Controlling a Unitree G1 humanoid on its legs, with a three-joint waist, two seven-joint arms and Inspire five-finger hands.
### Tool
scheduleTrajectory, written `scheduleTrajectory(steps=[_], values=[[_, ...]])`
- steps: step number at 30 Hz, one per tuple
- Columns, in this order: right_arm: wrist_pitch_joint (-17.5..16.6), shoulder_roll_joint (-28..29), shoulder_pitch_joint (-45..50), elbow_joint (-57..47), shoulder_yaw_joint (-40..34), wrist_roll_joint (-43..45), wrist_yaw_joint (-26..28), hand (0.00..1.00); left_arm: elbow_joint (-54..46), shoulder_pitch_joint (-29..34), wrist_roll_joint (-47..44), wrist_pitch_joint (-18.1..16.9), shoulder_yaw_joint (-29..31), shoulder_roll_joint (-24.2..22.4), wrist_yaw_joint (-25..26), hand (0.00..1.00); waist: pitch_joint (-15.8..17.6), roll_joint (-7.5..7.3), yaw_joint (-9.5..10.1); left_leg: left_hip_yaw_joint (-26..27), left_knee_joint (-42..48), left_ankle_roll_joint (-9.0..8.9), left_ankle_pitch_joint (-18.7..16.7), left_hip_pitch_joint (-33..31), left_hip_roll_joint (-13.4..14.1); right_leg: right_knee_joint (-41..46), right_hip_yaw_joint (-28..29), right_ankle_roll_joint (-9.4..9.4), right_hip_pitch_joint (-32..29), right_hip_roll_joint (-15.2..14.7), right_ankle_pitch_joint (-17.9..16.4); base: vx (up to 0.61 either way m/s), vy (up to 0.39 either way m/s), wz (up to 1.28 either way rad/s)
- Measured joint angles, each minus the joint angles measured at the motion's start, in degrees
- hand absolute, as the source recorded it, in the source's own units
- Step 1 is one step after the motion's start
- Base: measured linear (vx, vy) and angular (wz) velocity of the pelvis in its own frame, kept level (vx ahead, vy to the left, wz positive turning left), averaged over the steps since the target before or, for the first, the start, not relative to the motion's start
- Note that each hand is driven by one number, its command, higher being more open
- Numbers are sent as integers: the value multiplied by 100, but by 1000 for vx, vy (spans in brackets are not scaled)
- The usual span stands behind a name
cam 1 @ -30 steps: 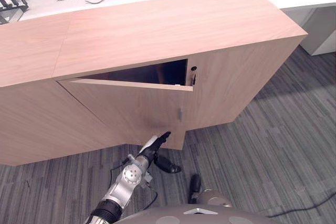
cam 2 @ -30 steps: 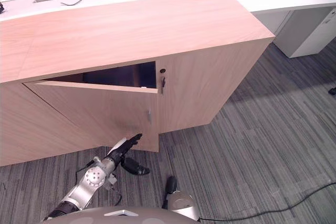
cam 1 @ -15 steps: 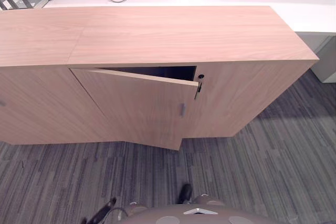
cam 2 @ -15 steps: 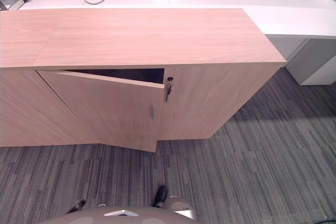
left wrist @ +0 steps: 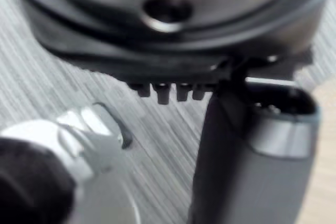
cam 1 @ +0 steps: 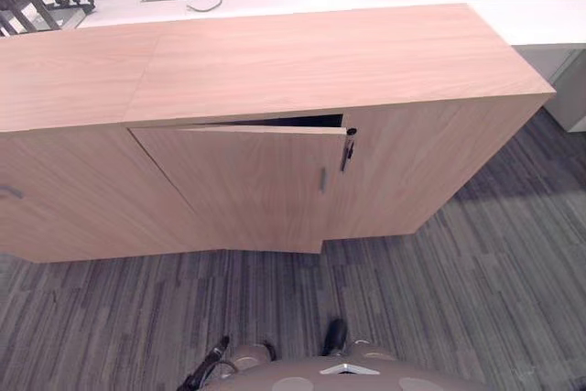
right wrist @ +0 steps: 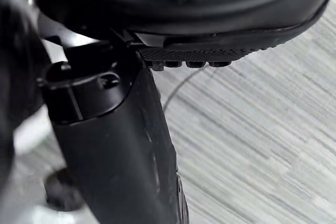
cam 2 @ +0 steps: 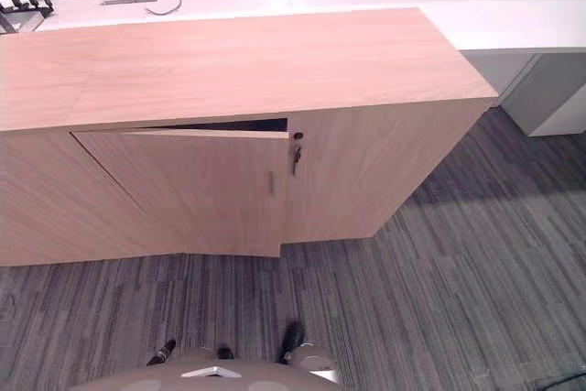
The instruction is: Walk over to the cabinet, pick up the folder, carry it to the office cabinet, place the folder inside the office cabinet, then close the office cabinet door
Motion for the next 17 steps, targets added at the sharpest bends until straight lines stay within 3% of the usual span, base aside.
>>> scheduleTrajectory(steps=[3,10,17], values=[[116,-6,-286,218,-1147,18,-250,100,-2,-52,100,6,-213,-20,-115,100,-74,118,-3,-80,-250,3,119,279,-21,0,-57,40,186,-6,-13,143,104,12],[367,376,-245,448,-2615,1440,-772,100,136,-180,637,39,-222,117,-312,100,-106,46,-7,25,-438,37,101,542,-33,-2,53,89,302,-4,-42,112,103,-5],[348,961,44,455,-2879,2495,-1012,100,58,-255,1641,-139,-517,297,127,100,-219,-178,-32,158,-480,74,67,634,-93,-6,186,166,302,-52,10,21,80,-13]])
